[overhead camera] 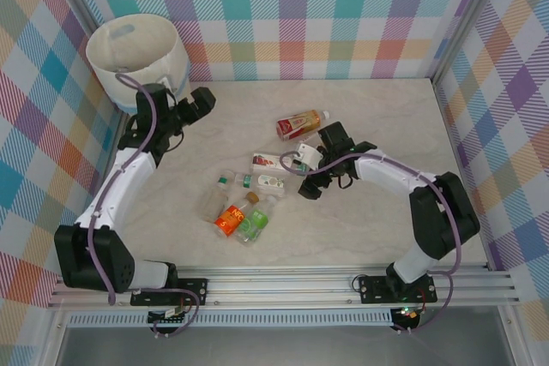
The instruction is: Put the plastic bottles in the bin
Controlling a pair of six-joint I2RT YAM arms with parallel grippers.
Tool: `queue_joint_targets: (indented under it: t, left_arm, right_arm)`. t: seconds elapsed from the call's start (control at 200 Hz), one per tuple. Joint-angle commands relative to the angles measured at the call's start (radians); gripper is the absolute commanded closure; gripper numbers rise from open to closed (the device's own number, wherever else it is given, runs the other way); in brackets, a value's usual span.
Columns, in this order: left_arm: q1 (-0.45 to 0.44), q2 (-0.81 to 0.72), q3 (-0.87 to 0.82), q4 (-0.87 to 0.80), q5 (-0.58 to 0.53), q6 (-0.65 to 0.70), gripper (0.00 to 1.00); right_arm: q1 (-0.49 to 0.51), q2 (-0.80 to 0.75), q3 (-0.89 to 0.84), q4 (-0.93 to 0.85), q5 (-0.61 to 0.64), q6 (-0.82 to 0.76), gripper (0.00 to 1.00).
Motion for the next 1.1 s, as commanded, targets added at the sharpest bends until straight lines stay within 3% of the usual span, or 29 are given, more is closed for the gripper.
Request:
queue_joint_targets:
  t: [0.0,0.12,0.48,0.52,0.6,0.75,1.095]
  left_arm:
    - [-0.006,-0.072,-0.085,0.051,0.033,-0.046,0.0]
    - [-0.006,-0.113,-0.177,0.039,0.07,-0.07,0.0]
    - [-0.006,-0.204,-0.324,-0.015,-0.009,-0.062,0.0]
    - [-0.005,-0.201,-0.33,-0.015,-0.011,-0.068,0.0]
    - [-0.006,-0.194,-0.331,-0.016,-0.006,-0.072,0.0]
    - [-0.005,-0.19,-0.335,-0.016,-0.01,-0.076,0.0]
    - [-0.005,-0.189,-0.339,-0.013,0.032,-0.066,0.0]
  right_arm:
    - [-0.005,0.061,0.068,-0.058,0.013,-0.15,0.0]
    - [-0.012,0.126,0.112,-0.066,0.027,-0.187,0.0]
    - [-0.013,0.252,0.176,0.0,0.076,-0.319,0.02]
    - [-0.011,0.262,0.176,0.026,0.078,-0.327,0.04]
    - [-0.008,0.269,0.164,0.081,0.077,-0.332,0.19]
    - [-0.001,0.287,0.156,0.101,0.073,-0.34,0.25]
    - [0.045,0.21,0.06,0.179,0.151,-0.287,0.55]
